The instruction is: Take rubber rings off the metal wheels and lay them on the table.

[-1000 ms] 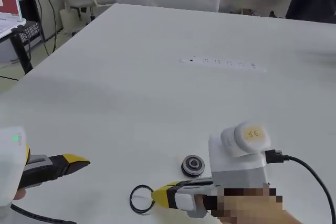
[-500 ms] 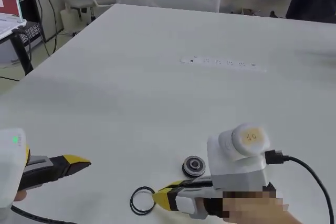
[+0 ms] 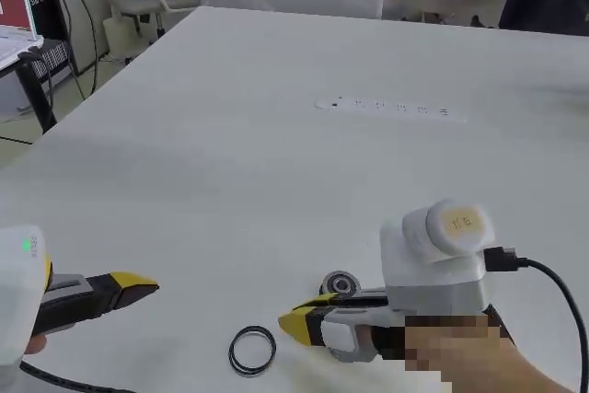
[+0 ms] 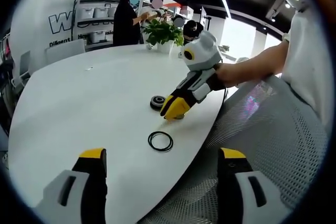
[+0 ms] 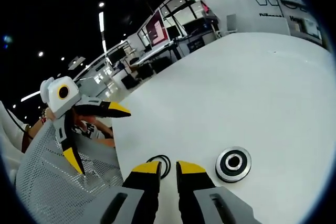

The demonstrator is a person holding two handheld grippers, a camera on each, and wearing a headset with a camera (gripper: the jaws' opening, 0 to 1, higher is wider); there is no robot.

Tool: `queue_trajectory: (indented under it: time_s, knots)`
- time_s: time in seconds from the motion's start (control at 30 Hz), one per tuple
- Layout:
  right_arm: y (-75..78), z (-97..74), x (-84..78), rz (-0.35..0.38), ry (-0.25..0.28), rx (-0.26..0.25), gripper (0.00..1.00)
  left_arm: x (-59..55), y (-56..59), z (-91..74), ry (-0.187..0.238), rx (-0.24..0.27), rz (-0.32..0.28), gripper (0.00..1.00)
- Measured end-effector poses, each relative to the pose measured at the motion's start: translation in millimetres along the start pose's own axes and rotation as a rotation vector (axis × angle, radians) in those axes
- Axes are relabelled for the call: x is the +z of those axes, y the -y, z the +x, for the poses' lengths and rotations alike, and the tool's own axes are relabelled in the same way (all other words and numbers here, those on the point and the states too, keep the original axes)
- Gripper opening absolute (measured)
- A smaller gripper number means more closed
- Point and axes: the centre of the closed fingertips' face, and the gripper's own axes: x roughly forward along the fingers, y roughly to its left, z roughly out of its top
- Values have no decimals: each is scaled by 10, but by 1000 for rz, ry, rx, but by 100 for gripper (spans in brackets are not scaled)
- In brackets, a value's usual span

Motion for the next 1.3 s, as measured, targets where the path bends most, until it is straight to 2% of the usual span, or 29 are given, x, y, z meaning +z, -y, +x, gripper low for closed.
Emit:
queue_trajectory:
  time_s: [0.23, 0.43, 0.57, 0.7, 0.97, 1.3]
  knots:
    - [45, -166, 244, -41, 81, -10, 11, 14, -5, -6, 0, -1, 10, 86]
    - [141, -312, 369, -55, 127, -30, 12, 14, 6, -8, -9, -11, 25, 87]
    - [214, -414, 467, -58, 164, -51, 12, 23, -26, -30, -23, 9, 77, 86]
    - [302, -500, 509, -75, 180, -82, 12, 48, -29, -42, -16, 7, 75, 87]
    - [498, -663, 562, -47, 218, -140, 11, 242, -44, -64, 12, 7, 117, 87]
    - [610, -796, 597, -18, 249, -179, 11, 458, -140, -101, 56, 23, 138, 87]
